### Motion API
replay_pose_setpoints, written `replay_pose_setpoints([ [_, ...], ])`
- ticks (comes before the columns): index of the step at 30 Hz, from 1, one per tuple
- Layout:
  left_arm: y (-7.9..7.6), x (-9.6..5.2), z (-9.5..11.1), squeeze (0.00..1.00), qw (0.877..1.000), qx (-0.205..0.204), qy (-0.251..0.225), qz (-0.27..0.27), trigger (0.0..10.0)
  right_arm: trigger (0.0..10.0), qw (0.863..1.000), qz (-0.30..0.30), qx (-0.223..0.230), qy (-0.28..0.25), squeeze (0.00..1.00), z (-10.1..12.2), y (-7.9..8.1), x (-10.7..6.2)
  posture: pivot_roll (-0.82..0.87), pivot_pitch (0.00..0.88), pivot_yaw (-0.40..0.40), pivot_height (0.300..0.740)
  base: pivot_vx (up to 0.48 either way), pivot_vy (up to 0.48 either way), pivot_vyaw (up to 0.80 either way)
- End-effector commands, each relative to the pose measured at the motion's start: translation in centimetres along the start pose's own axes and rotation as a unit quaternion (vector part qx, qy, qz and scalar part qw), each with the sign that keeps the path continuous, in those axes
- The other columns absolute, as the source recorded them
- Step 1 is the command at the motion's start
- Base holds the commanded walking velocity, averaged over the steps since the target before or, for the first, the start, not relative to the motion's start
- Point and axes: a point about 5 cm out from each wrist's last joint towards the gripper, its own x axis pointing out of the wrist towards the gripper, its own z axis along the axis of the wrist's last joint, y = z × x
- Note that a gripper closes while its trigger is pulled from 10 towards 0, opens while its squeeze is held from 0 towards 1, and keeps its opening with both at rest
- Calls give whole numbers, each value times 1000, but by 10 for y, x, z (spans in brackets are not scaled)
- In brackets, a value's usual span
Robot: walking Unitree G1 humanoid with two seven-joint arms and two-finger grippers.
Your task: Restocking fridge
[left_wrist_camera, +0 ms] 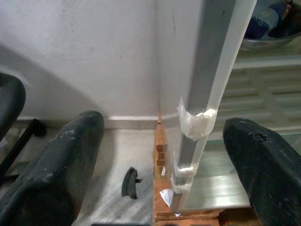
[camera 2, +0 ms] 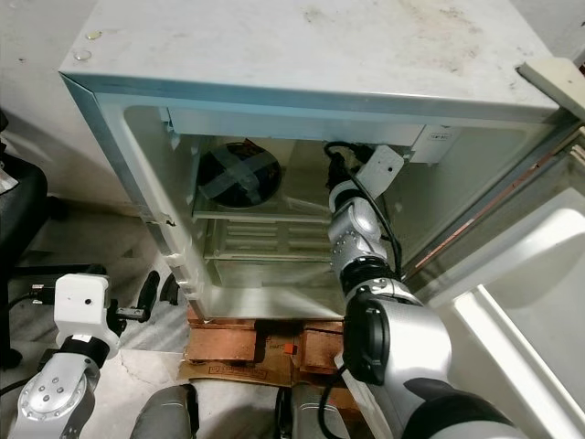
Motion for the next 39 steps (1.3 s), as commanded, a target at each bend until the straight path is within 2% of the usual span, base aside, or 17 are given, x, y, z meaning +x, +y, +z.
replay_pose_setpoints([
  [1,-2,-1,-5,0,1000,2,9,-1,10000,10000,999,29,-31,-25,1000,8,4,1,198,168,-112,740,0,0,0],
  [4,-2,2,-4,0,1000,1,5,1,10000,10000,996,63,-59,-37,1000,3,2,-5,189,157,-112,740,0,0,0],
  [6,-2,3,-3,0,1000,1,4,1,10000,10000,995,69,-61,-39,1000,2,2,-6,189,157,-112,740,0,0,0],
  [7,-2,5,-2,0,1000,0,0,3,10000,10000,990,99,-80,-52,1000,-2,0,-13,179,152,-114,740,0,0,0],
  [9,-2,7,-1,0,1000,-1,-2,4,10000,10000,988,115,-88,-57,1000,-4,-1,-18,170,148,-112,740,0,0,0],
  [10,-2,9,0,0,1000,0,-8,5,10000,10000,985,131,-95,-64,1000,-7,-2,-25,158,146,-109,740,0,0,0],
  [15,-4,15,2,0,1000,-3,-11,1,10000,10000,973,190,-119,-50,1000,-19,-5,-51,132,143,-99,740,0,0,0],
  [17,-5,15,2,0,1000,-3,-12,-1,10000,10000,973,194,-120,-43,1000,-21,-8,-55,125,143,-94,740,0,0,0],
  [21,-5,18,2,0,1000,1,-12,-4,10000,10000,972,197,-127,-27,1000,-23,-26,-81,104,142,-78,740,0,0,0],
  [27,-8,20,3,0,1000,0,-14,-8,10000,10000,973,185,-138,-10,1000,-25,-36,-103,90,147,-78,740,0,0,0],
  [32,-8,20,2,0,1000,-1,-13,-12,10000,10000,972,187,-143,-2,1000,-28,-37,-113,84,145,-77,740,0,0,0],
  [33,-8,20,2,0,1000,-2,-12,-12,10000,10000,972,187,-145,0,686,-28,-37,-116,83,143,-77,740,0,0,0],
  [34,-8,20,1,0,1000,-3,-11,-13,10000,10000,972,186,-146,1,90,-28,-37,-118,83,143,-77,740,0,0,0],
  [35,-8,20,1,0,1000,-4,-10,-13,10000,10000,972,184,-146,3,0,-28,-38,-119,83,143,-77,740,0,0,0],
  [39,-7,20,-1,0,1000,-2,-7,-15,10000,10000,973,178,-146,10,0,-29,-39,-125,82,115,-75,740,0,0,0],
])
